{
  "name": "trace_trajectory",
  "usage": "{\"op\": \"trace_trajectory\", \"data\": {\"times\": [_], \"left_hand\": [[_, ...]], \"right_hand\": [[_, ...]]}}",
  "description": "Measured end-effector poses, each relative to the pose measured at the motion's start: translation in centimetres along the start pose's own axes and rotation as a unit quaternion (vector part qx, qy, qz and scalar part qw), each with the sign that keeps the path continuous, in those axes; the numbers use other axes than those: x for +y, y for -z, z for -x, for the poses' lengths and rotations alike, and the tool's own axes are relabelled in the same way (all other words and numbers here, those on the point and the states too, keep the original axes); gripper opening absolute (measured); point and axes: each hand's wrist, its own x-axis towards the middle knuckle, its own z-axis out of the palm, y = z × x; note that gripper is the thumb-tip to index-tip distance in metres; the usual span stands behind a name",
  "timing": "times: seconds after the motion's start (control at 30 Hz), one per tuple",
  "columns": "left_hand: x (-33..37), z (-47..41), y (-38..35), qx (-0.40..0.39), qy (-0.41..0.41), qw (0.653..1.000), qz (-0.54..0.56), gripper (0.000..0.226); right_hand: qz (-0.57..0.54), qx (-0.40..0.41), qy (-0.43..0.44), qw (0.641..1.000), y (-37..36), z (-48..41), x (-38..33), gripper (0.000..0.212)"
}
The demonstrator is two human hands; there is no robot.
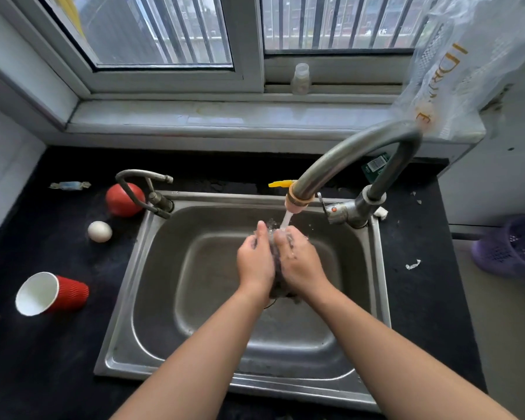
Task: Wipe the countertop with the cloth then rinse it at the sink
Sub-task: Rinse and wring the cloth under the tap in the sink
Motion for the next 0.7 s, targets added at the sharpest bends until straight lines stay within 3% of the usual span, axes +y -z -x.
{"op": "trace_trajectory", "data": {"times": [0.13,0.4,0.5,0.6,0.7], "left_hand": [[0.3,0.6,-0.6,0.002,-0.045,0.997,-0.061,0.046],[-0.2,0.4,-0.5,-0.024,0.038,0.996,-0.074,0.041],[0.5,-0.6,0.9,-0.113,0.052,0.991,-0.048,0.039],[0.9,-1.0,2.3,-0.187,-0.055,0.971,-0.135,0.036],[1.1,-2.1,4.3,-0.174,-0.137,0.95,-0.222,0.024]], "right_hand": [[0.045,0.041,-0.038,0.997,0.0,-0.1,0.8,0.04],[0.066,0.023,-0.04,0.997,-0.3,0.7,1.0,0.035],[0.09,-0.02,-0.031,0.995,-0.2,0.7,1.2,0.026],[0.073,-0.032,-0.062,0.995,2.2,-1.1,1.8,0.016],[0.023,-0.056,-0.049,0.997,4.0,-1.5,2.3,0.007]]}}
